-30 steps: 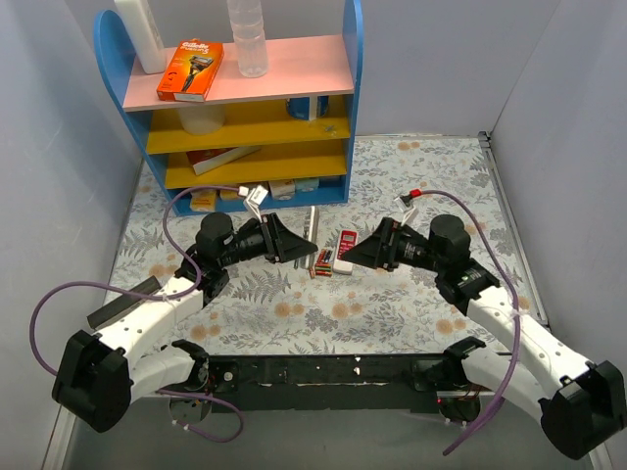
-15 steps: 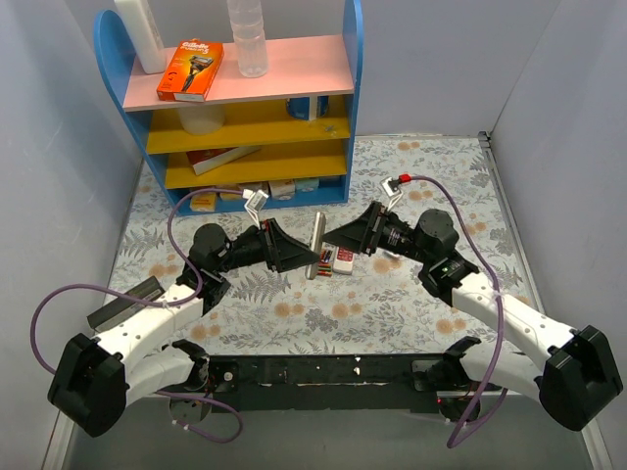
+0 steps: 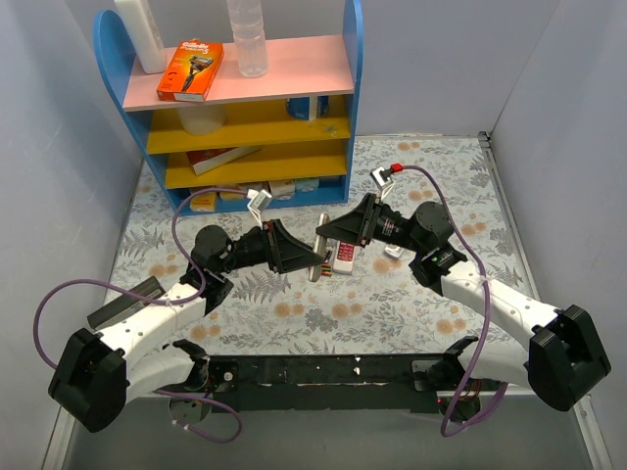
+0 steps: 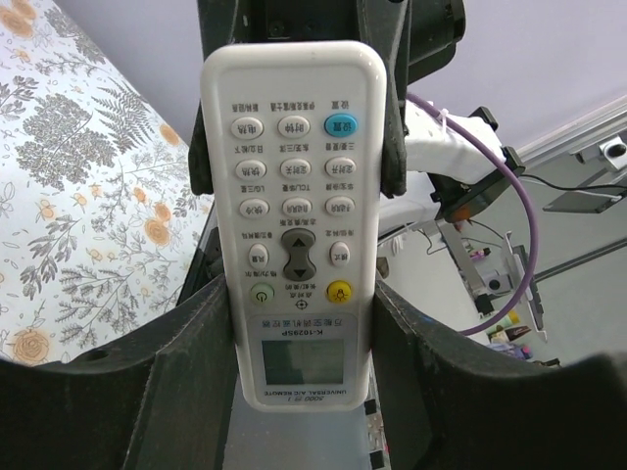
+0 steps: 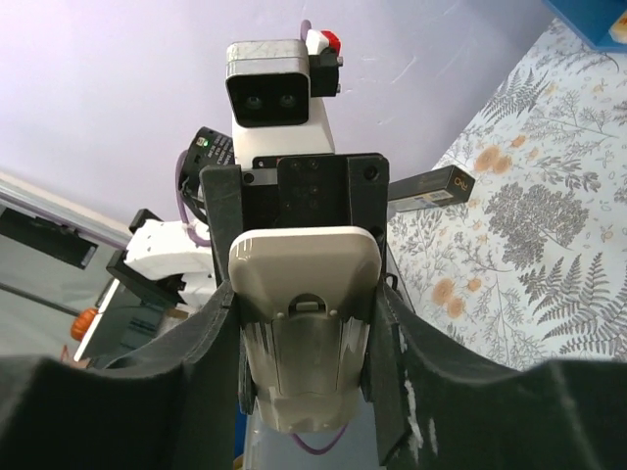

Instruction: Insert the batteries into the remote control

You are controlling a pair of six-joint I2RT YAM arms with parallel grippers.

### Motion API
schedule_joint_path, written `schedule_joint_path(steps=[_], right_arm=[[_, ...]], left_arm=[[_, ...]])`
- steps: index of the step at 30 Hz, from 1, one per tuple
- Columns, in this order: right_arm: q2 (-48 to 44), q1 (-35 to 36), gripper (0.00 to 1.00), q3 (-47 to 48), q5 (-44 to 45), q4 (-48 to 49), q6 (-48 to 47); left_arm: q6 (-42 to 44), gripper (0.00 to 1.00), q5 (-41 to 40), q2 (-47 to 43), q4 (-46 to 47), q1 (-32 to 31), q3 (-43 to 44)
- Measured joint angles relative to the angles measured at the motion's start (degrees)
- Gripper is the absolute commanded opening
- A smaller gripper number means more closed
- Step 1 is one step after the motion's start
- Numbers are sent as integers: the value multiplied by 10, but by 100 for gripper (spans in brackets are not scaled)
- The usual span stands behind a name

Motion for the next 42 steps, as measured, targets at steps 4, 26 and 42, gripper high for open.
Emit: schedule_joint_path(steps=[4, 26, 42], right_arm=[[0, 0, 14, -1, 1, 5, -4], [13, 77, 1, 172, 234, -450, -210], [60, 161, 1, 217, 420, -534, -211]], left_arm=[[-1, 78, -1, 0, 3, 0, 0], [259, 98, -184, -91, -334, -14, 39], [291, 86, -261, -66, -363, -53, 26]])
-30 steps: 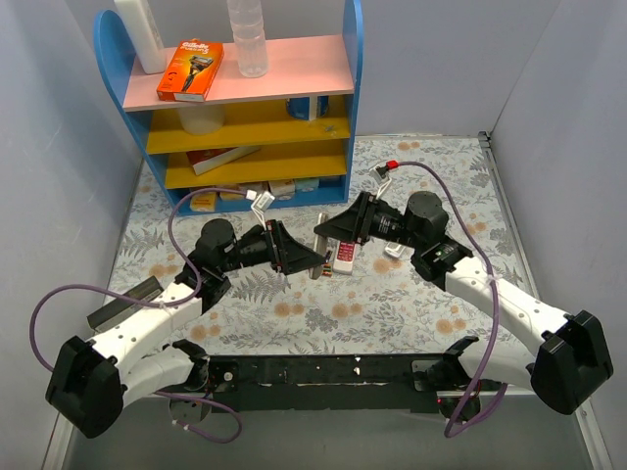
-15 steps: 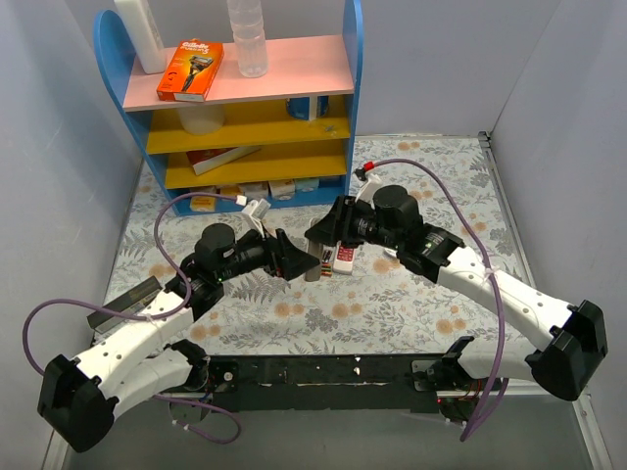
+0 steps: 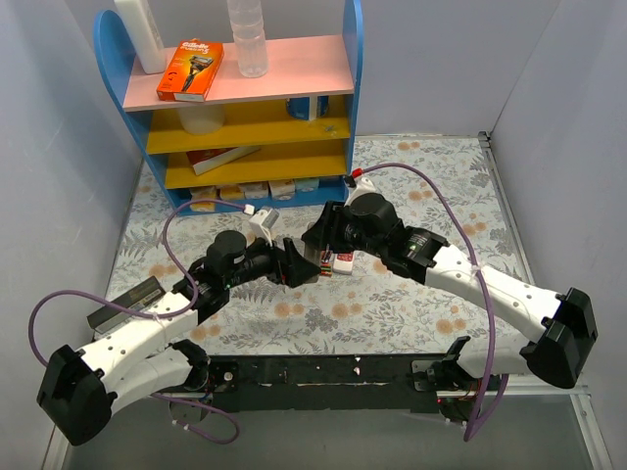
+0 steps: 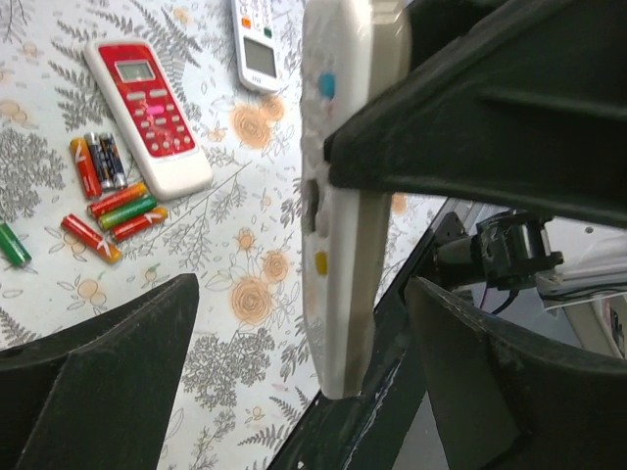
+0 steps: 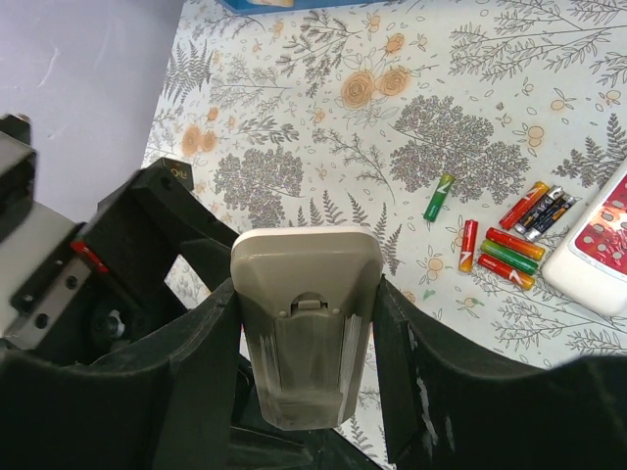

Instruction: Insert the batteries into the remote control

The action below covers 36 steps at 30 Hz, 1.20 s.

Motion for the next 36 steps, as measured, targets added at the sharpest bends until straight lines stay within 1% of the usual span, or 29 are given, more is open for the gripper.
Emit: schedule_joint_path(steps=[2, 5, 9, 16, 17, 20, 21, 23, 24, 25, 26, 28, 29, 30, 32, 36], right_arm=[[1, 3, 1, 2, 9, -2, 0], [3, 5, 1, 3, 20, -3, 0], [10, 6, 1, 8, 30, -4, 0], [16, 6, 1, 9, 37, -4, 2], [17, 6, 1, 9, 37, -4, 2], [19, 6, 1, 10, 37, -4, 3], [20, 6, 1, 10, 38, -4, 3], [23, 6, 1, 11, 40, -4, 2], [25, 6, 1, 11, 41, -4, 2], [27, 6, 6, 11, 42, -3, 2], [29, 6, 11, 11, 44, -4, 3], [34, 6, 25, 11, 43, -3, 4], [36, 6, 42, 11, 43, -3, 4], [36, 6, 50, 11, 43, -3, 3], [36, 6, 61, 11, 40, -3, -2], [34, 6, 68, 6, 25, 19, -51]], left_arm=[[0, 78, -3, 0, 0, -6, -12], [-3, 75, -12, 1, 6, -16, -28], [-12, 67, -28, 5, 26, -21, -43], [-27, 63, -47, 20, 68, -24, -52], [-30, 61, -49, 21, 74, -25, -54], [-37, 49, -53, 25, 89, -26, -58], [-40, 39, -53, 29, 94, -26, -58], [-44, 27, -53, 33, 102, -27, -58], [-47, 15, -52, 35, 106, -28, -58], [-48, 7, -52, 36, 110, -30, -58], [-43, 1, -51, 37, 112, -31, -58], [-44, 0, -48, 38, 116, -33, -59], [-43, 0, -47, 38, 115, -34, -60], [-44, 0, -50, 38, 113, -34, -61], [-50, 0, -53, 37, 114, -34, -63], [-76, 0, -56, 35, 110, -34, -64]])
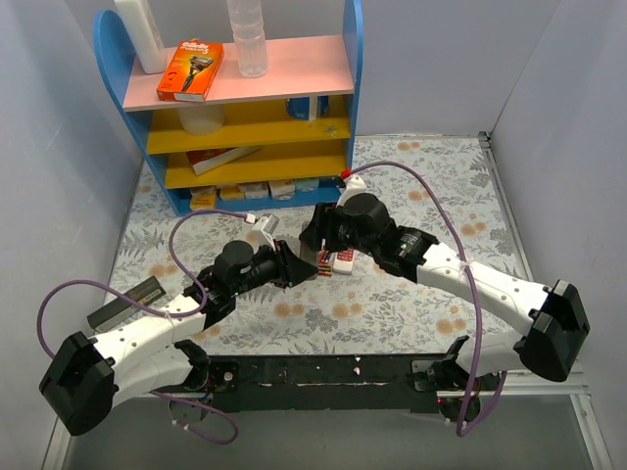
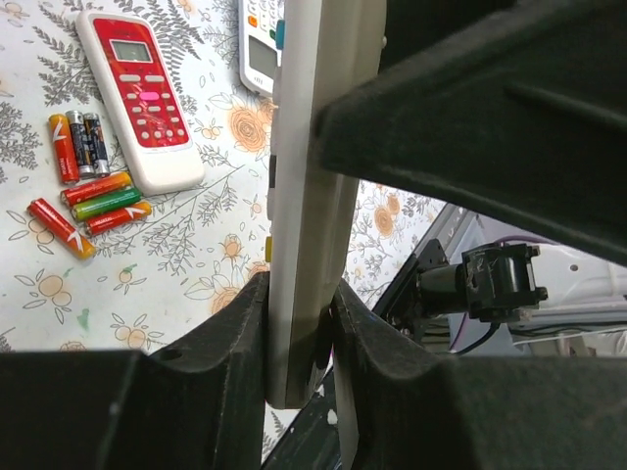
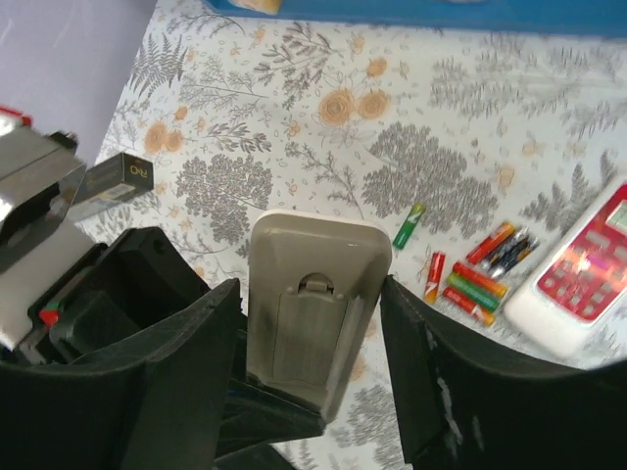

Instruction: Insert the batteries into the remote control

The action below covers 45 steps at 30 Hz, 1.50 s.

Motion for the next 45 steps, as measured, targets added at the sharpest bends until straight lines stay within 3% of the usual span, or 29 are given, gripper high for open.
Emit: schedule_joint_path(steps=[1, 4, 12, 24, 31, 45], right_arm=[[-3, 0, 78, -5, -6, 12, -20], [-24, 0, 90, -28, -19, 51, -89], [-88, -5, 90, -35, -90, 72, -289], [-95, -34, 88, -71, -340, 50, -558], [-95, -61, 84, -82, -411, 21, -614], [-62, -61, 76, -79, -435, 15, -635]], left_arm=[[-8, 0, 0, -3, -3, 1, -1], [-30, 0, -5, -13, -26, 1, -8], [-53, 0, 0, -22, -103, 14, -22], [-36, 0, 85, -56, -122, 26, -22], [-23, 0, 91, -78, -122, 26, -22], [-3, 0, 101, -80, -121, 26, -22]])
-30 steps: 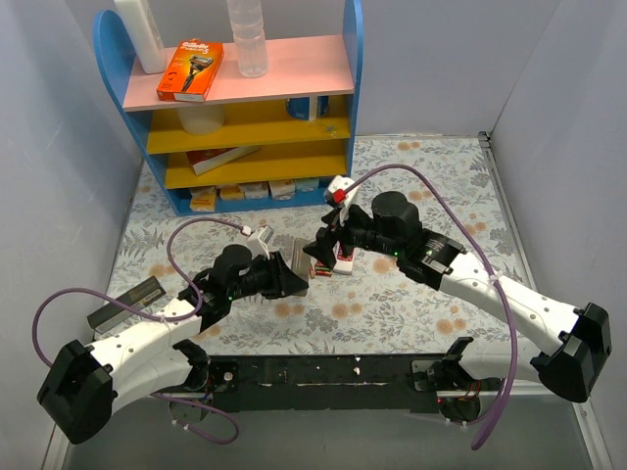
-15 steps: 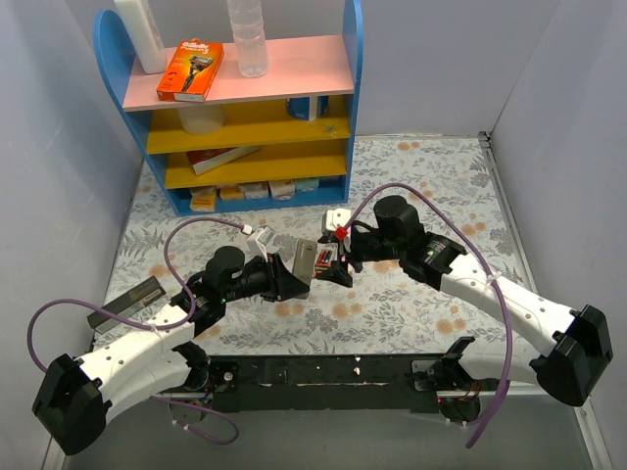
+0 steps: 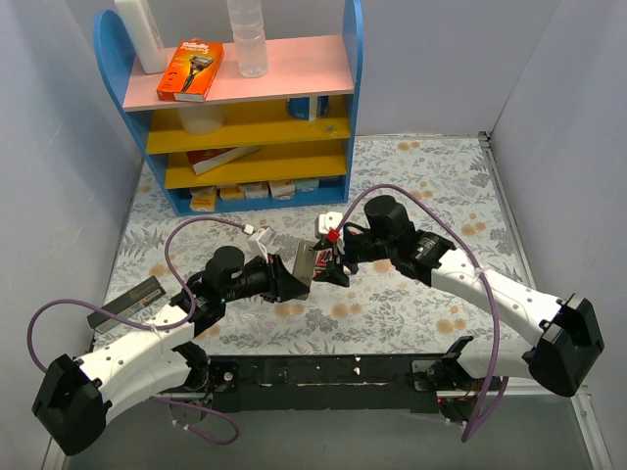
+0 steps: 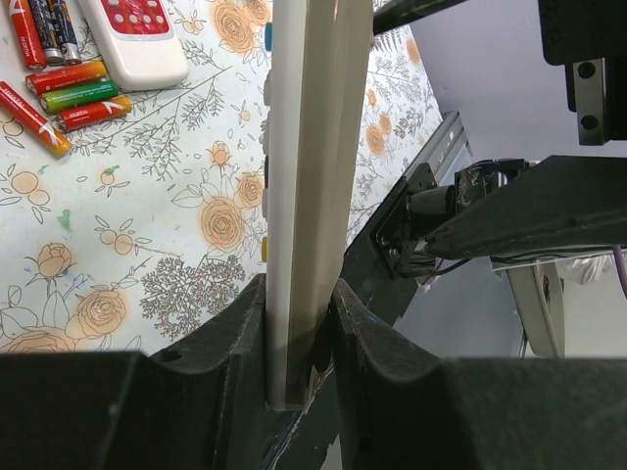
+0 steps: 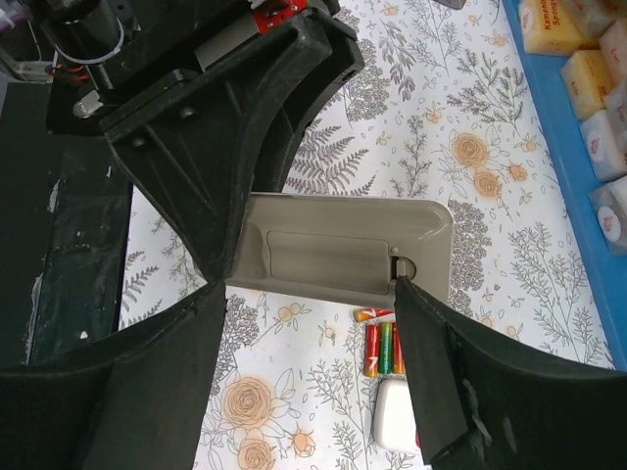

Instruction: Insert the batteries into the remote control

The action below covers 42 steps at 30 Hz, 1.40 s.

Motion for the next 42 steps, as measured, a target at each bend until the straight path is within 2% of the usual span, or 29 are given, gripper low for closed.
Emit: schedule_joint_path(steps=[15, 24, 39, 42], right_arm=[[19, 0, 73, 13, 3, 21, 0], [32, 0, 66, 14, -11, 16, 2], [44, 0, 65, 17, 9, 10, 7], [44, 1, 60, 17, 11, 10, 11]], left_arm=[[10, 0, 7, 1, 0, 0, 0], [11, 0, 5, 1, -10, 0, 0], [15, 0, 5, 7, -16, 1, 1], [15, 0, 5, 7, -16, 1, 1]])
